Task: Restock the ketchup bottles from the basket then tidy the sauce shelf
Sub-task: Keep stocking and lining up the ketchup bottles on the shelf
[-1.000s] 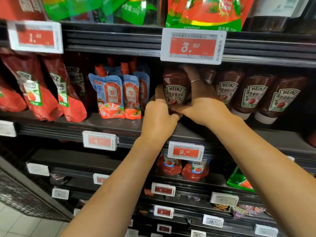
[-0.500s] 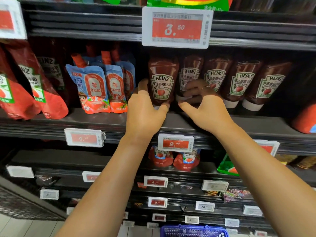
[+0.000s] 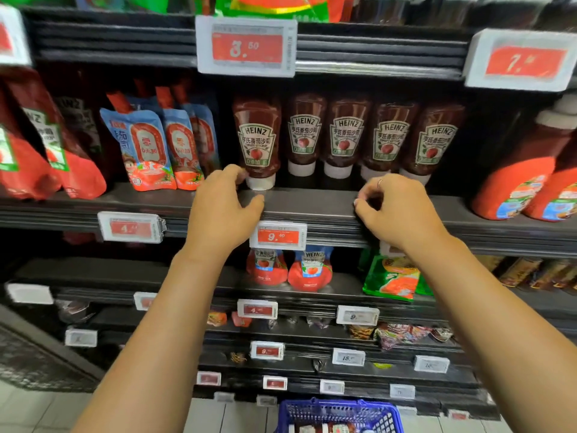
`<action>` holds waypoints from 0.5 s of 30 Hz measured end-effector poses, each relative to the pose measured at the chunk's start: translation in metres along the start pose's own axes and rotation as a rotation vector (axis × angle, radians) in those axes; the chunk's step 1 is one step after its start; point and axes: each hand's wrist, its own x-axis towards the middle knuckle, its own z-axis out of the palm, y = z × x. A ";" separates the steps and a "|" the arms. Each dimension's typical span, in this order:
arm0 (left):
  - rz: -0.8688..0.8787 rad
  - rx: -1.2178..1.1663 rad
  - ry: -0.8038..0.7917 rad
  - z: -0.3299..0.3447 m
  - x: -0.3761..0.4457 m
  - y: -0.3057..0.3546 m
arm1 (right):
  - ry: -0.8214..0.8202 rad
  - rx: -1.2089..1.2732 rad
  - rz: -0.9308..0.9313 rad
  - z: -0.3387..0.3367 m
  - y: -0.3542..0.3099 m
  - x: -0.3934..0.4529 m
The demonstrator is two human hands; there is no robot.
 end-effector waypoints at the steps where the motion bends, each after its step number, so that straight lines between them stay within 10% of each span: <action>1: -0.013 -0.001 -0.010 -0.001 -0.007 0.003 | -0.005 -0.004 -0.004 -0.005 0.005 -0.006; 15: -0.097 -0.155 -0.045 0.068 -0.187 0.064 | 0.017 0.292 -0.123 -0.025 0.133 -0.174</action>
